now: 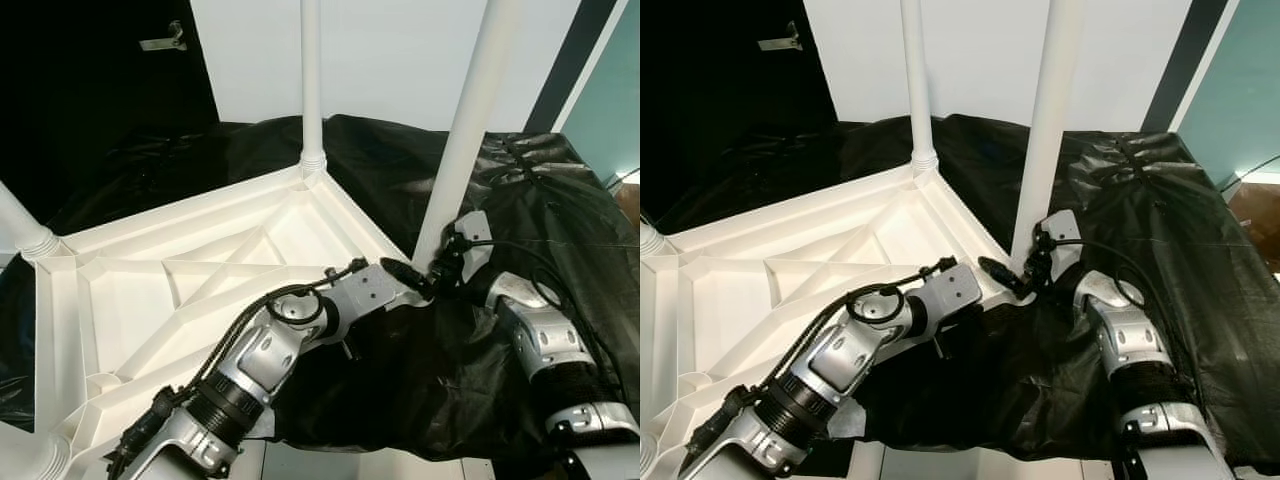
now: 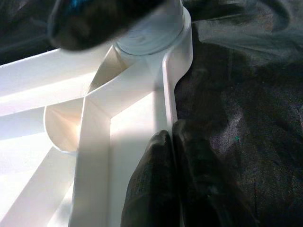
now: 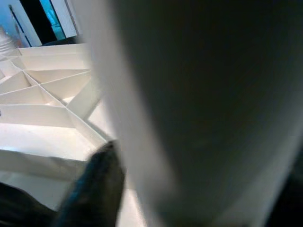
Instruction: Building children table
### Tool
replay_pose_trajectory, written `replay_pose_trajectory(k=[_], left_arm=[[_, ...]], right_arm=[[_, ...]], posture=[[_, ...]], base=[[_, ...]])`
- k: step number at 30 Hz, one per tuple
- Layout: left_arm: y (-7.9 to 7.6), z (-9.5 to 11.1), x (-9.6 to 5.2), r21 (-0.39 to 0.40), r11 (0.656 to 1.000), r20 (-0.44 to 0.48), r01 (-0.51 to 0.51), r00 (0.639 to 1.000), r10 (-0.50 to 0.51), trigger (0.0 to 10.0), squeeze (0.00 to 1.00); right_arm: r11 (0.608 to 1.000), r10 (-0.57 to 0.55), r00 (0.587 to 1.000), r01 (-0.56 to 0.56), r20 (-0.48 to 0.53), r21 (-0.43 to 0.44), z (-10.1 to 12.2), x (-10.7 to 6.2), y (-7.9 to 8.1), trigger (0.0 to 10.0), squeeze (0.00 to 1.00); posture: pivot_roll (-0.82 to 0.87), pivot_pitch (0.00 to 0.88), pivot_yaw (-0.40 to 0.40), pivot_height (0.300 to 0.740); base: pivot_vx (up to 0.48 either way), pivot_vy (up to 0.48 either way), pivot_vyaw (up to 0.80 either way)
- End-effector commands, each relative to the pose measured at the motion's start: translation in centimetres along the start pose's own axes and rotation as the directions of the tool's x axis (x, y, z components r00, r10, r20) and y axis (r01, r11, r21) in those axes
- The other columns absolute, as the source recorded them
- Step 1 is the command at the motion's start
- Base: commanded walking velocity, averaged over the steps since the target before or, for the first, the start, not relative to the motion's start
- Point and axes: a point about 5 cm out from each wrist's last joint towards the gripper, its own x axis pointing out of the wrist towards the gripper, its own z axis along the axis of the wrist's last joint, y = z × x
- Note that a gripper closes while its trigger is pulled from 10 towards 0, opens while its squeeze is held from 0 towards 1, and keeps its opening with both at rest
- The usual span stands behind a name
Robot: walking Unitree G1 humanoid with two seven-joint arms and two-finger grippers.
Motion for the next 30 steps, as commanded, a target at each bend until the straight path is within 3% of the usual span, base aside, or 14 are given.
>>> replay_pose_trajectory(k=[1, 11, 14, 15, 19, 22, 26, 28, 30], left_arm=[[0.4, -0.3, -0.2, 0.001, 0.999, -0.017, -0.050, 0.999, 0.051, 10.0, 0.00], [0.3, -0.3, -0.3, -0.006, 0.999, -0.016, -0.051, 0.999, 0.051, 10.0, 0.00], [0.2, -0.2, -0.1, -0.005, 0.999, -0.011, -0.047, 0.999, 0.047, 10.0, 0.00], [0.1, -0.1, -0.1, -0.005, 0.999, -0.010, -0.045, 0.999, 0.045, 10.0, 0.00], [0.0, -0.2, -0.1, -0.008, 0.999, -0.008, -0.040, 0.999, 0.040, 10.0, 0.00], [-0.1, -0.2, -0.1, -0.009, 0.999, -0.009, -0.036, 0.999, 0.036, 10.0, 0.00], [-0.2, -0.2, -0.1, -0.009, 0.999, -0.008, -0.031, 0.999, 0.031, 10.0, 0.00], [-0.1, -0.1, -0.1, -0.007, 1.000, -0.005, -0.028, 1.000, 0.028, 10.0, 0.00], [-0.1, -0.1, -0.1, -0.007, 1.000, -0.005, -0.028, 1.000, 0.028, 10.0, 0.00]], right_arm=[[0.995, 0.094, 0.995, -0.095, -0.013, -0.012, -0.3, 0.8, 1.2, 0.0, 0.00], [0.998, 0.067, 0.997, -0.067, -0.038, 0.013, -1.4, 0.1, 0.9, 0.0, 0.00], [1.000, -0.021, 0.998, 0.022, -0.062, 0.009, -2.1, -0.4, 1.1, 0.0, 0.00], [0.998, -0.052, 0.996, 0.054, -0.065, 0.024, -2.3, -0.5, 1.3, 10.0, 0.00], [0.974, -0.218, 0.974, 0.222, -0.064, 0.050, -2.4, -0.5, 1.7, 10.0, 0.00], [0.910, -0.390, 0.913, 0.402, -0.120, 0.099, -3.2, -0.4, 2.1, 10.0, 0.00], [0.866, -0.472, 0.870, 0.488, -0.141, 0.113, -3.6, -0.4, 2.4, 10.0, 0.00], [0.782, -0.593, 0.790, 0.611, -0.157, 0.123, -3.8, -0.2, 3.3, 10.0, 0.00], [0.782, -0.593, 0.790, 0.611, -0.157, 0.123, -3.8, -0.2, 3.3, 10.0, 0.00]], posture=[[-0.01, 0.000, -0.034, 0.740], [-0.03, 0.000, -0.030, 0.740], [-0.04, 0.000, -0.028, 0.740], [-0.04, 0.000, -0.028, 0.740], [-0.05, 0.000, -0.024, 0.740], [-0.05, 0.000, -0.018, 0.740], [-0.06, 0.000, -0.016, 0.740], [-0.06, 0.000, -0.014, 0.740], [-0.06, 0.000, -0.014, 0.740]], base=[[0.000, 0.000, 0.00], [0.000, 0.000, 0.00], [0.000, 0.000, 0.00], [0.000, 0.000, 0.00], [0.000, 0.000, 0.00], [0.000, 0.000, 0.00], [0.000, 0.000, 0.00], [0.000, 0.000, 0.00], [0.000, 0.000, 0.00]])
